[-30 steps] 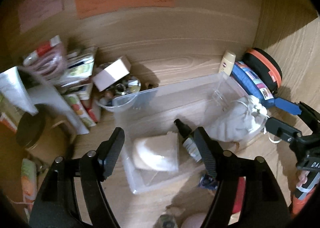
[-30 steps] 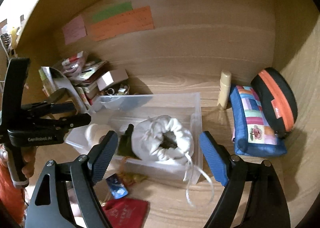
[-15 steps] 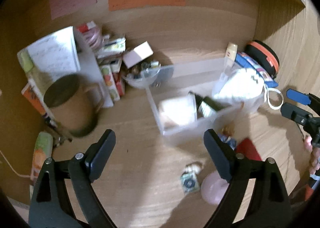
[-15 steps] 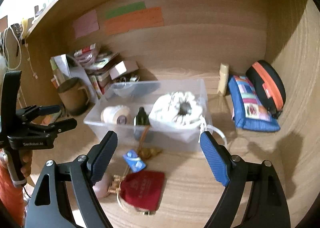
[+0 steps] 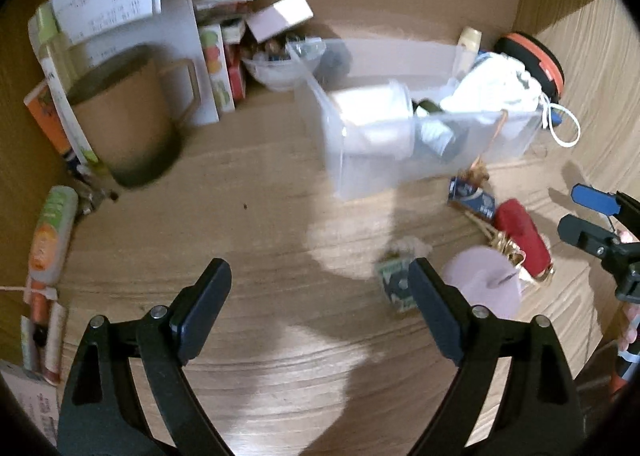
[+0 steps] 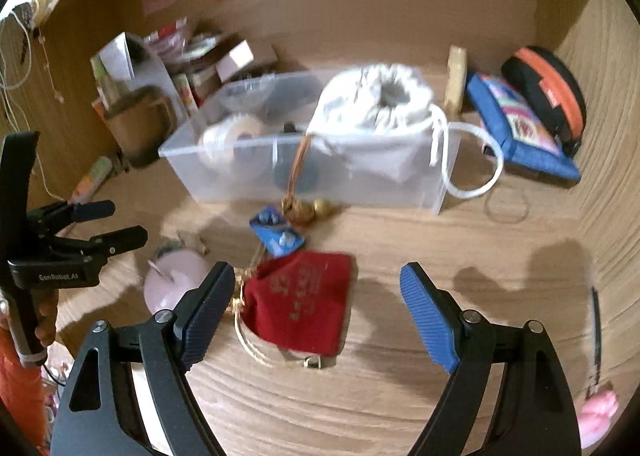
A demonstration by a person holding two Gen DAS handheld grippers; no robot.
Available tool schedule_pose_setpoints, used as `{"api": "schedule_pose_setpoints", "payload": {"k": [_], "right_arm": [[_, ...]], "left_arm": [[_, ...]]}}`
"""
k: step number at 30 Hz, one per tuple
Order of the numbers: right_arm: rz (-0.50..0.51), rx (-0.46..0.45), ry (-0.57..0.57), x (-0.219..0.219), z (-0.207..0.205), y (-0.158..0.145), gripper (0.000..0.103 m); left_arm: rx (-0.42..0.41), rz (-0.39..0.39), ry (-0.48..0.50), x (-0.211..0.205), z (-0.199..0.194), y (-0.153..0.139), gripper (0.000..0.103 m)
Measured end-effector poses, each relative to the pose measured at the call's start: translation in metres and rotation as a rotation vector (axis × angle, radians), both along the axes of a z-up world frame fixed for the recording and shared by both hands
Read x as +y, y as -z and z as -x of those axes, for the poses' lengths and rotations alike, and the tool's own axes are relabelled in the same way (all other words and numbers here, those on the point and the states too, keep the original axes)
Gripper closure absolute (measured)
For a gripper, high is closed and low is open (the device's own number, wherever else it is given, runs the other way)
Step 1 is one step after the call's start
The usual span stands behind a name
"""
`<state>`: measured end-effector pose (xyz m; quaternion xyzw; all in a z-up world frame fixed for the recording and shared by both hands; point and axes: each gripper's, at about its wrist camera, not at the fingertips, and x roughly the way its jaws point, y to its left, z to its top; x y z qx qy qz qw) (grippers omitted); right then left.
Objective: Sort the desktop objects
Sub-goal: 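Grasp the red velvet pouch with the right gripper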
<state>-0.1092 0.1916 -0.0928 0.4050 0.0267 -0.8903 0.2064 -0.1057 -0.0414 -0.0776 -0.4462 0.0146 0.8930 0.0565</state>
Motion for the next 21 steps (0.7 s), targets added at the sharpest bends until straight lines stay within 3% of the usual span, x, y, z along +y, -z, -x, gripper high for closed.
{"api": "schedule_pose_setpoints", "payload": {"k": [11,18,21], "right_arm": [[-0.051,-0.064,-0.042,-0.022,0.001,0.027,0.02],[-0.177,-0.038,-0.064,-0.041,0.0,0.04,0.02],[-0.175,-0.055,-0.067,-0.04,0.005,0.045,0.02]], "left_arm": [[-0.033,-0.005,0.064,0.014,-0.001,0.015,0.011],[-0.043,-0.026,0.074,0.016,0.003,0.017,0.01],[-0.037,-0.028,0.073,0.017,0.003,0.018,0.009]]}}
